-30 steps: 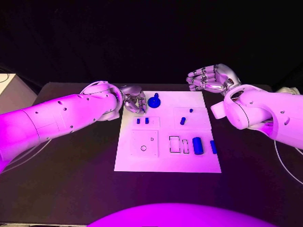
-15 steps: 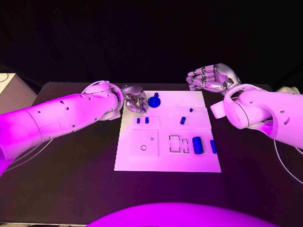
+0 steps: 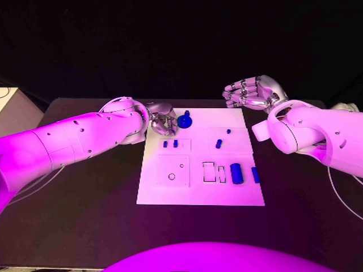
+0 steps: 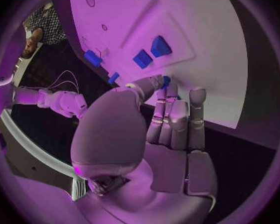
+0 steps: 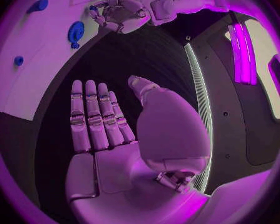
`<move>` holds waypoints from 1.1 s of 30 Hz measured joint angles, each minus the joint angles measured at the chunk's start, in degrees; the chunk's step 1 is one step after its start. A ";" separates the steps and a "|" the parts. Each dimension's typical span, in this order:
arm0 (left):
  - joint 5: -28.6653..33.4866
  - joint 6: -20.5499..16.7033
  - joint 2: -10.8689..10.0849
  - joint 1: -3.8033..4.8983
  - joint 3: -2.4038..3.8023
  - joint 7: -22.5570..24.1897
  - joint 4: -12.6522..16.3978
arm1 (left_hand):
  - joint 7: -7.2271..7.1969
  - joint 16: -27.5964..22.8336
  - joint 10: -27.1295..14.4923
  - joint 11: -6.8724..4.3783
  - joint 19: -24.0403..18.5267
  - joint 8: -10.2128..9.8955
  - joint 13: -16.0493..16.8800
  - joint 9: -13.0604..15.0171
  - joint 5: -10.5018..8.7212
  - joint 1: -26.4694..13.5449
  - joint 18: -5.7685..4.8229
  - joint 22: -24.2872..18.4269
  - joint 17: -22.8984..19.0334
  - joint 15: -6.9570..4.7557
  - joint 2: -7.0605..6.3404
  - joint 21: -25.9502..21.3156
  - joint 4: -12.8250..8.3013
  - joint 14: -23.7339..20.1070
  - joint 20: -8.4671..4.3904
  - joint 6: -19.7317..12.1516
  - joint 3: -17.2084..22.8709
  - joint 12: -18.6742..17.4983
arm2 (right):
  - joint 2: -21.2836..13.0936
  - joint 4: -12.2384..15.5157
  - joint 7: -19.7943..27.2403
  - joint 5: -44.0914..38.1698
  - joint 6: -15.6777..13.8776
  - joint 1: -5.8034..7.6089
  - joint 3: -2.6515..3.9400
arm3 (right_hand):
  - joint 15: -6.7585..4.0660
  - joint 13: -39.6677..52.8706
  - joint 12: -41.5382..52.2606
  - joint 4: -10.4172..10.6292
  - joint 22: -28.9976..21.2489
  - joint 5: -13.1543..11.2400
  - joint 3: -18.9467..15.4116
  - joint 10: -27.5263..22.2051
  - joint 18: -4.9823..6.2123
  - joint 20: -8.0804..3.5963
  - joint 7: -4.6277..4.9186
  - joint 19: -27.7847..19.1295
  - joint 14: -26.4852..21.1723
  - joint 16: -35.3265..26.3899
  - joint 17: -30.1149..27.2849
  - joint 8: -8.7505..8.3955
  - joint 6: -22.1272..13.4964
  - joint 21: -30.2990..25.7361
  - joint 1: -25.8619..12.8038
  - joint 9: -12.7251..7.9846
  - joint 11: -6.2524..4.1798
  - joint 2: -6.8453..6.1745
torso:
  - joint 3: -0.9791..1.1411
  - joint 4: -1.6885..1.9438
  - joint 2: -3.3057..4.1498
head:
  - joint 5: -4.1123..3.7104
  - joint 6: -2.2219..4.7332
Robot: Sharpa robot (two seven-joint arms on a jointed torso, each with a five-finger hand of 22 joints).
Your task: Assemble the parts on the task board
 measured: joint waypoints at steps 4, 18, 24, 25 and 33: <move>-0.03 0.20 0.09 0.03 -0.03 -0.03 -0.12 | -0.09 0.00 0.00 0.00 0.00 0.00 0.00 -0.01 0.00 -0.07 0.00 -0.14 -0.19 0.00 -0.07 0.00 0.00 0.00 0.00 0.09 0.00 0.00 | 0.03 -0.01 0.00 0.00 0.02 -0.01 0.00 | 0.00 0.00 0.00 0.00 0.00 0.00 0.00 0.00 0.00 0.00 0.00 0.00 0.00 0.00 0.00 0.00 0.00 0.00 0.00 0.00 0.00 0.00 | 0.00 0.02 0.00 | -0.03 -0.07; -0.17 0.68 0.14 0.12 -0.12 -0.18 -0.22 | -0.10 0.00 -0.01 0.01 -0.26 -0.18 0.14 -0.02 0.00 -0.07 -0.01 -0.67 -0.50 0.00 -0.07 0.00 -0.10 0.00 0.26 0.08 -0.10 -0.40 | 0.00 -0.06 -0.01 0.00 0.08 -0.05 0.00 | 0.00 0.00 0.00 0.00 -0.32 0.00 0.00 0.00 0.00 0.00 0.00 0.00 0.00 0.00 -0.35 -0.28 0.00 0.00 0.00 -0.07 0.00 0.00 | -0.03 0.03 -0.03 | -0.05 -0.23; -0.21 0.76 0.13 0.09 -0.21 -0.24 -0.22 | 0.52 0.00 -0.64 0.64 -1.45 -2.19 0.15 -0.21 0.03 -0.61 0.00 -1.46 -1.86 0.32 -0.15 -0.66 -0.31 -0.74 0.62 -1.78 -0.31 -1.60 | 0.00 -0.08 -0.02 0.00 0.08 -0.06 0.00 | 0.00 0.00 0.00 0.00 -0.32 0.00 0.00 0.00 0.00 0.00 0.00 0.00 0.00 0.00 -0.35 -0.28 0.00 0.00 0.00 -0.07 0.00 0.00 | -0.04 0.04 -0.05 | -0.04 -0.23; -0.22 0.77 0.10 0.06 -0.24 -0.27 -0.21 | 0.72 0.00 -0.83 0.82 -1.59 -2.81 0.15 -0.46 0.03 -0.80 0.00 -1.55 -2.03 0.45 -0.34 -0.87 -0.33 -0.87 0.75 -2.62 -0.33 -1.67 | 0.00 -0.08 -0.02 0.00 0.08 -0.06 0.00 | 0.00 0.00 0.00 0.00 -0.32 0.00 0.00 0.00 0.00 0.00 0.00 0.00 0.00 0.00 -0.35 -0.28 0.00 0.00 0.00 -0.07 0.00 0.00 | -0.04 0.04 -0.05 | -0.03 -0.23; -0.26 0.71 -0.25 -0.28 -0.47 -0.78 -0.14 | 1.48 0.00 -1.75 1.31 -2.47 -5.77 0.40 -1.24 0.03 -1.72 0.00 -2.50 -3.37 0.94 -1.26 -1.84 -0.48 -1.77 1.22 -7.60 -0.47 -2.13 | -0.04 -0.10 -0.04 -0.01 0.07 -0.10 0.00 | 0.21 -0.06 0.00 -0.16 -0.49 0.00 -0.16 0.00 0.00 0.00 0.00 0.00 -0.21 0.00 -0.54 -0.28 0.00 0.00 0.00 -0.13 0.00 0.00 | -0.07 0.03 -0.05 | -0.01 -0.10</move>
